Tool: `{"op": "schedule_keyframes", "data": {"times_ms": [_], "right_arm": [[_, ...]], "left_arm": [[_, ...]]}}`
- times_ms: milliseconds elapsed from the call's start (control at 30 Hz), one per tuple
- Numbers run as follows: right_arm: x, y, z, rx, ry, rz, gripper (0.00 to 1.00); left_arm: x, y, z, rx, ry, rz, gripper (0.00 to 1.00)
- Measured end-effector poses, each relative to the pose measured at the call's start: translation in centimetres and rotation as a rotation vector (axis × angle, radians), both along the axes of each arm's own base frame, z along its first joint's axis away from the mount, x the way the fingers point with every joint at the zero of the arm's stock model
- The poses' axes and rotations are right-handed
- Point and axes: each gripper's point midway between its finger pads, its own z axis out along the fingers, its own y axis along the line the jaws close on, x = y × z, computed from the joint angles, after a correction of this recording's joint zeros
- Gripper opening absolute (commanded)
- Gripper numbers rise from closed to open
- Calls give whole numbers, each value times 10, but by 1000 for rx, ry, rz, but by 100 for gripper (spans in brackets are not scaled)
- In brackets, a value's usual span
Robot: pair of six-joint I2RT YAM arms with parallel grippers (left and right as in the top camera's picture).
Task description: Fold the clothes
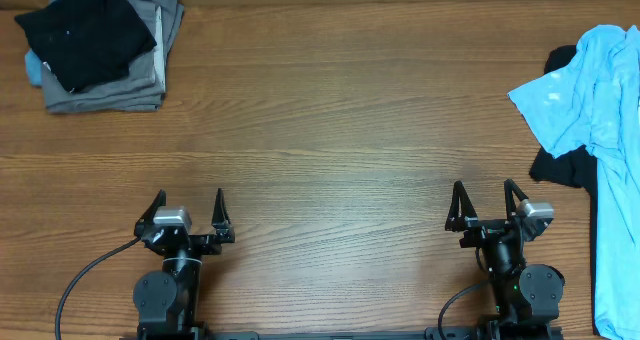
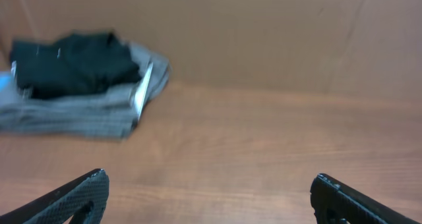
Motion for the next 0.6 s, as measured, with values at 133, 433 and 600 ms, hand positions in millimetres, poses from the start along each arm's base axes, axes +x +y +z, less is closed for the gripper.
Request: {"op": "schedule_keyframes", "data": {"times_ms": [133,433,600], "right_arm": [[0,0,0,0,0,0,100],[0,0,0,0,0,0,100],[0,0,0,0,0,0,100]], "left_arm": [[0,3,-2,4,7,16,100],[0,3,-2,5,7,20,100],[0,3,-2,5,7,20,100]]}}
